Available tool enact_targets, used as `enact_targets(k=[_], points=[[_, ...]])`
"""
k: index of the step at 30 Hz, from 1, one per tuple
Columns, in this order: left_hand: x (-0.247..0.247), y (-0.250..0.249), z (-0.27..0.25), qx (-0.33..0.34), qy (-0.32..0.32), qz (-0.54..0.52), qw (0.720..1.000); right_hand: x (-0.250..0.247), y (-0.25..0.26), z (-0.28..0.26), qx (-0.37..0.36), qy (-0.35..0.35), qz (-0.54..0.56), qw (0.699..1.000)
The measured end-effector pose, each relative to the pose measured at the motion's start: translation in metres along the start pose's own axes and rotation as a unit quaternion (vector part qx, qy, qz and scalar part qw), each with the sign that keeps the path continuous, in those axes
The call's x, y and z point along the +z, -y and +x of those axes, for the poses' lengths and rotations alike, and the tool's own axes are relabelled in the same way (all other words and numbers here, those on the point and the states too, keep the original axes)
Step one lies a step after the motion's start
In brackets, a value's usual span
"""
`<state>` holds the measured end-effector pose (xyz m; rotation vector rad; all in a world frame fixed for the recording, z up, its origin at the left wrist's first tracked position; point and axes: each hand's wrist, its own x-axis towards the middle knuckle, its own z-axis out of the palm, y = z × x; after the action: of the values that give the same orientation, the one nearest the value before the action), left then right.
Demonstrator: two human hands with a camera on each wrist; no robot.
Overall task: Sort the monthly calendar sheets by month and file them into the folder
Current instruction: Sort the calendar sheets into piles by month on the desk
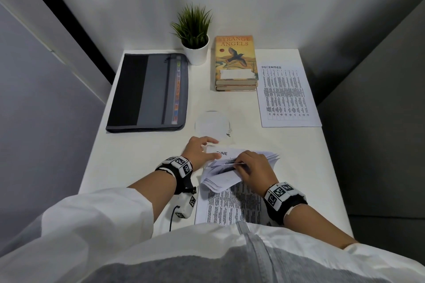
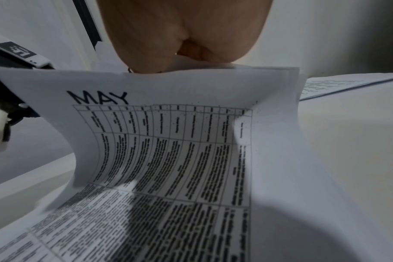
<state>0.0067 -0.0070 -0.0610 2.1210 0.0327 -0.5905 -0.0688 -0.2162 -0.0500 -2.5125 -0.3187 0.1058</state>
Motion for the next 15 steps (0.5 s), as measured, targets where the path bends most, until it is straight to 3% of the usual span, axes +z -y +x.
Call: enact_targets(k=[4, 8, 11, 15], points=[[0.001, -0.005, -0.004, 0.024, 0.019, 0.049, 0.998, -0.007, 0.001, 0.007, -0.006, 0.039, -0.007, 0.999], [-0.002, -0.009, -0.007, 0.008, 0.039, 0.003, 0.999, -0.019, 0.001, 0.024, -0.01, 0.103, -0.041, 0.994], [-0.003, -0.018, -0.01, 0.01, 0.024, -0.022, 0.999, -0.022, 0.001, 0.03, -0.006, 0.11, -0.066, 0.992], [-0.009, -0.035, -0.014, 0.03, -0.043, -0.115, 0.992, -0.022, 0.002, 0.03, 0.015, 0.106, -0.06, 0.993]])
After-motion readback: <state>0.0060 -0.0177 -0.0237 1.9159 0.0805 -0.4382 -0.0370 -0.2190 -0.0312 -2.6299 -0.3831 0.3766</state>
